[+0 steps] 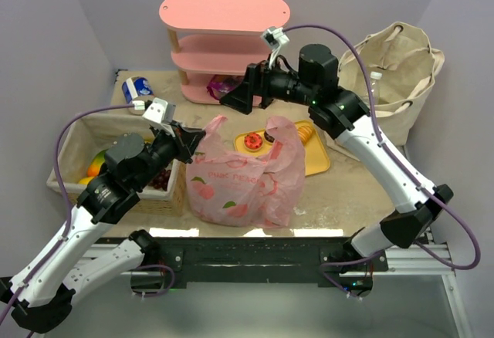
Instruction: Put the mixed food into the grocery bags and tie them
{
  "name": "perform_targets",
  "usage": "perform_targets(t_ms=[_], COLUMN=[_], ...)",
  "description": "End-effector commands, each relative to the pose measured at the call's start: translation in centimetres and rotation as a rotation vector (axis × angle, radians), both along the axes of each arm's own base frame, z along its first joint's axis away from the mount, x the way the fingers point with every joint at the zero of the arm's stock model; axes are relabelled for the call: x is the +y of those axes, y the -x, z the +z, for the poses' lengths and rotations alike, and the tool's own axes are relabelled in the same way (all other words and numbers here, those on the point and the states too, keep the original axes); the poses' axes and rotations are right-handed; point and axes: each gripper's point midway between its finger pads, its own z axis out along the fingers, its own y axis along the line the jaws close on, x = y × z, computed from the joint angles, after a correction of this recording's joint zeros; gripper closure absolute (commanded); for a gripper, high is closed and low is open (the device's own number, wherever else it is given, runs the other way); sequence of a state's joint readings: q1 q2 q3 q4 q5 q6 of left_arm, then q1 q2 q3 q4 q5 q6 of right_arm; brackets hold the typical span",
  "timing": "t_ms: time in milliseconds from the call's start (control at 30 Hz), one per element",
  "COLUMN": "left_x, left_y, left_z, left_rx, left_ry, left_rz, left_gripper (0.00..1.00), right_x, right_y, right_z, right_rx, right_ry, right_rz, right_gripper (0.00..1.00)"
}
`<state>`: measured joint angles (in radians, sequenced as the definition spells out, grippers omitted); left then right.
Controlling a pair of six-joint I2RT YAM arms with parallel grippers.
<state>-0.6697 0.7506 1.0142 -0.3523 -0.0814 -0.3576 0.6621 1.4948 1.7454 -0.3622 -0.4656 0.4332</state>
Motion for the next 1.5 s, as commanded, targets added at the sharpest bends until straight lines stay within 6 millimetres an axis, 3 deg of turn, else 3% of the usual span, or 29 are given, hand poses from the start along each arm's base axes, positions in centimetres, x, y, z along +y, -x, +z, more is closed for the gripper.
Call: perform_targets(t_ms=[0,133,400,633,733,767,833,867,900,967,1000,1067,1133,1267,1333,1400,1467], left_x=[-0.3,-0.3,-0.4,-0.1,-0.2,-0.4,-0.5,-0.6,-0.7,-0.8,-0.7,-0.5,-0.3,-0.7,-2.5,-2.9,-4.1], left_y=[-0.3,-0.4,-0.8,-1.0,-1.1,-1.1,-1.1,-0.9,-0.9,-0.7,-0.6,-0.5,-0.5,-0.8,-1.0,-2.4,-2.2], left_z=[1.2,1.4,1.5,1.7,1.7,1.6,1.5,1.4,1.4,1.5,1.8,2.1,2.5,3.2,3.2,3.1,4.2], left_rx=[-0.035,-0.042,-0.046,-0.055,-0.056,-0.056,-0.052,-0.05,-0.05,-0.051,-0.056,-0.064,-0.076,-0.109,-0.118,-0.108,-0.145], left_ry=[0.046,0.05,0.051,0.063,0.068,0.066,0.065,0.065,0.065,0.058,0.058,0.038,0.005,-0.046,-0.034,-0.009,0.025], left_rz=[-0.001,0.003,0.014,0.031,0.032,0.025,0.017,0.006,0.002,-0.008,-0.009,-0.012,-0.012,-0.07,-0.194,-0.247,-0.351], left_gripper=[1.0,1.0,1.0,1.0,1.0,1.0,1.0,1.0,0.97,0.74,0.42,0.1,0.01,0.0,0.0,0.0,0.0], right_x=[2.1,3.5,4.5,4.6,4.7,4.7,4.6,4.5,4.5,4.4,4.3,4.1,3.7,2.4,1.9,1.6,1.1], right_y=[1.6,1.9,1.8,1.6,1.6,1.5,1.4,1.3,1.3,1.4,1.3,1.2,1.2,1.2,1.2,1.6,1.8], right_z=[1.1,-1.0,-2.9,-4.3,-4.0,-3.8,-3.2,-3.0,-2.9,-2.5,-2.5,-2.3,-2.0,-1.3,-1.1,-1.0,-1.2], right_rx=[-0.015,0.056,0.13,0.172,0.169,0.162,0.148,0.145,0.139,0.134,0.121,0.111,0.111,0.089,0.093,0.09,0.1], right_ry=[-0.046,-0.039,-0.052,-0.072,-0.089,-0.096,-0.104,-0.108,-0.109,-0.104,-0.095,-0.076,-0.064,-0.049,-0.039,-0.031,-0.026], right_rz=[0.151,0.231,0.26,0.24,0.24,0.235,0.223,0.218,0.217,0.218,0.216,0.211,0.21,0.214,0.22,0.238,0.252], right_gripper=[0.07,0.08,0.14,0.3,0.44,0.56,0.68,0.8,0.85,0.99,1.0,1.0,1.0,1.0,1.0,1.0,1.0])
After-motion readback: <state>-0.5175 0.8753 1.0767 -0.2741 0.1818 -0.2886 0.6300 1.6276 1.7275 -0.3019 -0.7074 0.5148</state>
